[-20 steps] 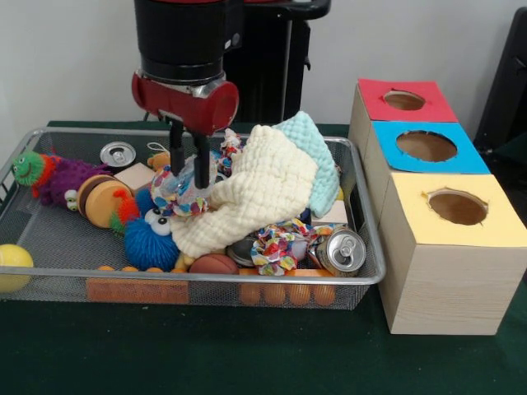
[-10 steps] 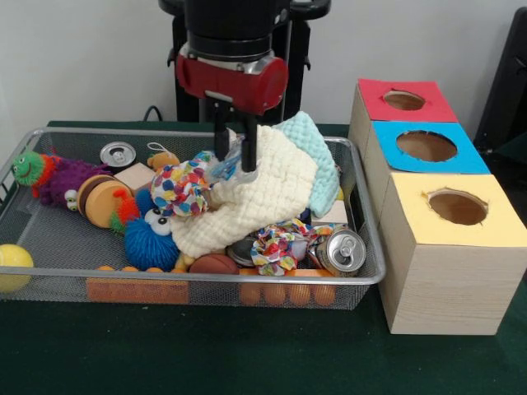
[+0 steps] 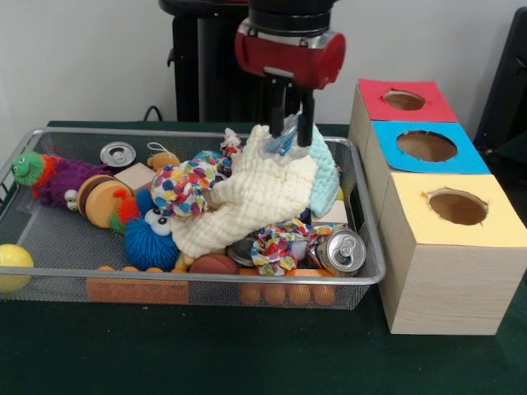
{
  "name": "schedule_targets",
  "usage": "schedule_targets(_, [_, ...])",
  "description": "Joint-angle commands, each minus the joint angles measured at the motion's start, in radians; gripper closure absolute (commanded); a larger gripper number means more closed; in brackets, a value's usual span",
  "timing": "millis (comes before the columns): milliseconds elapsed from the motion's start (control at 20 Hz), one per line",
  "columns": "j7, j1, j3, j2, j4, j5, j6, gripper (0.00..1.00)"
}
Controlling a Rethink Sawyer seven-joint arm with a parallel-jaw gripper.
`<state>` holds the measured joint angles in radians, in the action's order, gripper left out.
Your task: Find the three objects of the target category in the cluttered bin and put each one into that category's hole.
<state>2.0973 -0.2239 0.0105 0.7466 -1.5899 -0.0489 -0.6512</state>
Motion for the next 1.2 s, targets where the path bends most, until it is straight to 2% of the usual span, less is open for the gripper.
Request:
schedule_targets(50, [0.278, 0.084, 0.041, 0.037, -0.111, -0.075, -0.137, 1.0])
schedule_targets(400, [0.307, 0.162, 0.08, 0.02, -0.098, -0.131, -0.133, 1.0])
schedule_targets(600, [0.333, 0.209, 0.11, -0.015, -0.045, -0.154, -0.158, 1.0])
schedule_targets(850, [0.328, 0.225, 0.134, -0.065, 0.013, -0.176, -0.171, 1.0])
schedule_targets(1200, [0.303, 0.209, 0.119, -0.101, 0.029, -0.214, -0.15, 1.0])
